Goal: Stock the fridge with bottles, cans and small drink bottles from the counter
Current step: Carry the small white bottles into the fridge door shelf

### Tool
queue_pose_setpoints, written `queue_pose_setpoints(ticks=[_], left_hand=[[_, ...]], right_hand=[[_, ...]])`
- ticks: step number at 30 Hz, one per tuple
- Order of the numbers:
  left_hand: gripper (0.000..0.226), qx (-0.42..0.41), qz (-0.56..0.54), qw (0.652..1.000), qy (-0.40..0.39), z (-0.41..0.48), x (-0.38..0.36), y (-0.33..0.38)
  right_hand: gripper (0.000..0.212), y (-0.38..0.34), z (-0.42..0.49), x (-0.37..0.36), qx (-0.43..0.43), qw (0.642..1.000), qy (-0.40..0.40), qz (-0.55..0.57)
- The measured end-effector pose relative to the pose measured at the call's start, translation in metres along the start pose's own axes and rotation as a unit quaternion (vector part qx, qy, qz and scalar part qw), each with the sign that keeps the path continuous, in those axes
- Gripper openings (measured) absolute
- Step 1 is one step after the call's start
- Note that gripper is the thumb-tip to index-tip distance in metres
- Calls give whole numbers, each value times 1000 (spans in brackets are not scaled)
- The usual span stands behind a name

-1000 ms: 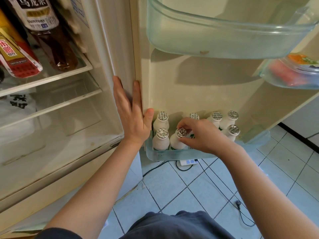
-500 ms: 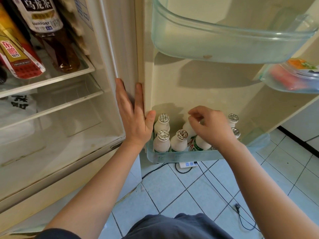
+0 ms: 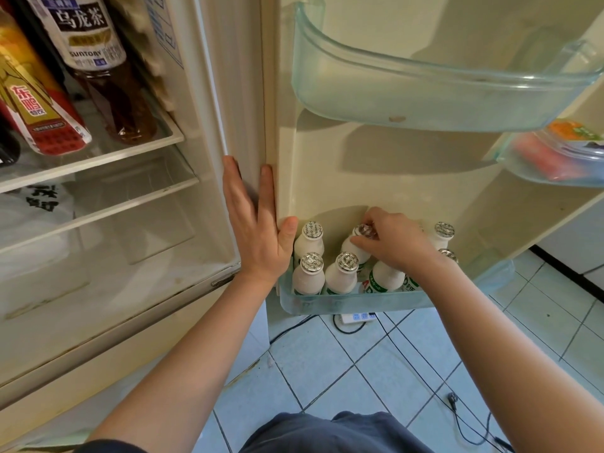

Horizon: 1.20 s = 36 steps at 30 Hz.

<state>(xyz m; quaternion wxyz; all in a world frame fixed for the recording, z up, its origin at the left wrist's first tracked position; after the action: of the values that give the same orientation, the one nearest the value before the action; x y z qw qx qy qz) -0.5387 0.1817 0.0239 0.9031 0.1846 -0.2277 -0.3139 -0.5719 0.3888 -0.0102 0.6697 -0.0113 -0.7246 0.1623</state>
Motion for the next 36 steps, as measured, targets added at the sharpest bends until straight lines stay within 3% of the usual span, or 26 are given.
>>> queue_pose_setpoints(ticks=[25,32,36], left_hand=[[63,-2,-16,1000,-3,0,1,2],[62,-2,-18,1000,-1,1,2,3],[63,1,-27,1000,-1,0,1,2]], right_hand=[[46,-6,-12,3,-29,983,49,177],[25,16,-57,28,-39,984,170,46],[26,23,-69,22,-52,983,178,-2]])
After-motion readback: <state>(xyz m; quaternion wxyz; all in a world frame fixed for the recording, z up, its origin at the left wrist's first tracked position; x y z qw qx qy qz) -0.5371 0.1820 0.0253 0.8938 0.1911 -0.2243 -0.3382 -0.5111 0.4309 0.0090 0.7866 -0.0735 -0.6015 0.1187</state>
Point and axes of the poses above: each hand's wrist, its own z-axis towards the middle knuckle, its own x-axis out of the back of the hand, y = z × x, the point moved 9 cm from there along z, towards the middle knuckle, and after that the axes turned 6 degrees about x, right-handed, at the moved point
